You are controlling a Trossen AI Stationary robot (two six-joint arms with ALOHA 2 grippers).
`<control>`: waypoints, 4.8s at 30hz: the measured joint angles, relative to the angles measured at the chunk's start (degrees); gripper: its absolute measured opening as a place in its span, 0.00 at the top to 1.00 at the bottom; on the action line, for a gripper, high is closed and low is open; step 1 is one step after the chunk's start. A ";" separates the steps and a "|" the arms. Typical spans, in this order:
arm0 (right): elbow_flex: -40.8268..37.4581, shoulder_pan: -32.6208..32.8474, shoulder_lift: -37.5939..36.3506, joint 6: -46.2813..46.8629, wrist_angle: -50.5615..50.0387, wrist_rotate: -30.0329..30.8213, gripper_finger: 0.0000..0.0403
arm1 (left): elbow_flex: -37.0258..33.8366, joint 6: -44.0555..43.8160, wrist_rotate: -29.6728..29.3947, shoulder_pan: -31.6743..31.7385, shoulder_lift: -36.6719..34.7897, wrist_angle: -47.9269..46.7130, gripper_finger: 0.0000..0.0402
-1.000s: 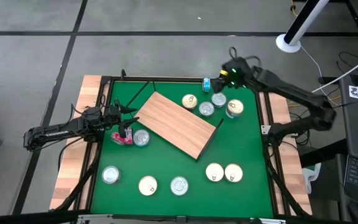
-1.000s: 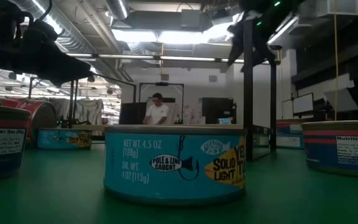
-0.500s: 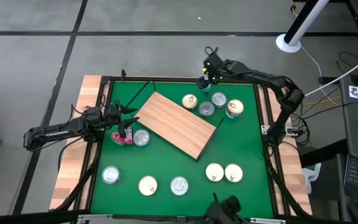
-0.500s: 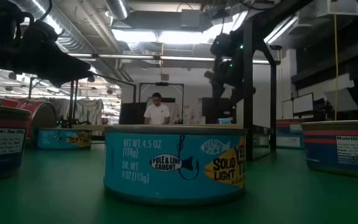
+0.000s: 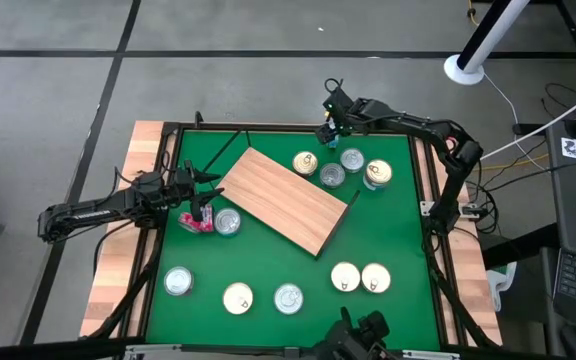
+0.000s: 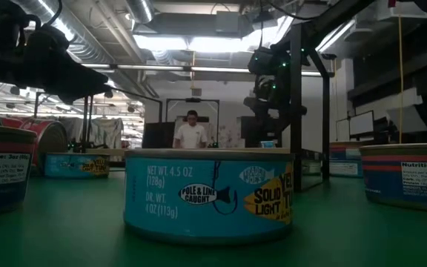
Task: Stack canned seafood by type on shelf
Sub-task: Put the yellow and blue tuna can on the shelf, then put the red tuna can on the shelf
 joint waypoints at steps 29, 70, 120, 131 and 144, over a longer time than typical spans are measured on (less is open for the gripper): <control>-0.02 0.02 4.86 -6.38 2.65 -0.57 0.69 | -0.01 -0.23 -0.02 -0.01 0.00 0.00 0.48; 17.46 24.82 4.88 -38.77 4.24 2.94 0.69 | -0.02 -0.17 -0.03 -0.01 -0.01 -0.01 0.48; 17.44 30.67 21.15 -51.82 21.09 15.05 0.62 | 0.00 -0.17 -0.04 0.01 -0.02 -0.02 0.48; 17.40 30.75 21.12 -51.56 20.68 10.68 0.48 | -0.01 -0.19 -0.04 0.00 -0.02 -0.02 0.48; 17.40 30.84 21.12 -51.43 20.73 8.83 0.48 | 0.00 -4.46 -0.04 0.01 0.00 2.78 0.48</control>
